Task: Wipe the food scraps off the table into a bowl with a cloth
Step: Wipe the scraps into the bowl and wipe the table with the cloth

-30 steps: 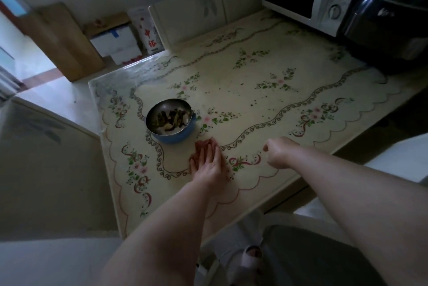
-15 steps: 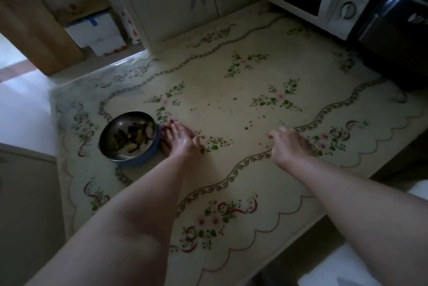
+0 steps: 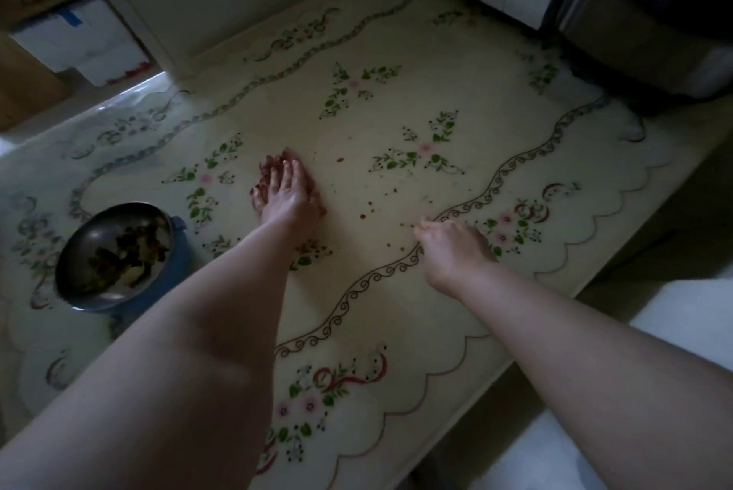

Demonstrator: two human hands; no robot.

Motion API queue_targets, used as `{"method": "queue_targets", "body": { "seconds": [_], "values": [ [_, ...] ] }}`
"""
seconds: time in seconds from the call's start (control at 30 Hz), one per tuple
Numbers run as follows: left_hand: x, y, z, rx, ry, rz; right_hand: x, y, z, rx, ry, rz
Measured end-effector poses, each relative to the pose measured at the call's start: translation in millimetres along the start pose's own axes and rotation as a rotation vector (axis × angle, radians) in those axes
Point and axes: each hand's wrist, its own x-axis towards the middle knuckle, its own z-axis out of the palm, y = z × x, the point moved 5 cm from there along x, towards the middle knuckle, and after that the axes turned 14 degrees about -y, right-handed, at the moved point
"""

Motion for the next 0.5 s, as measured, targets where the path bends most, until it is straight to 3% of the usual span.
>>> {"method": "queue_targets", "body": {
  "seconds": [0.1,0.23,0.37,0.5],
  "values": [
    [2.3,32.5,10.9,0.035,-0.026,0.061,-8.2,12.7,-3.9,0.113,-0.024,-0.013],
    [-5.2,80.0,30.3,0.069,-0.074,0.160,-21.4,44.9,-10.7,0.171,0.089,0.134],
    [-29.4,116.6,46.2,0.138,-0.121,0.311,-44.1,67.3,-3.6,0.101,-0.004,0.210],
    [-42.1,94.8,42.5,0.187,-0.132,0.335,-58.4,66.7,8.8,0.100,-0.114,0.210]
  ]
}}
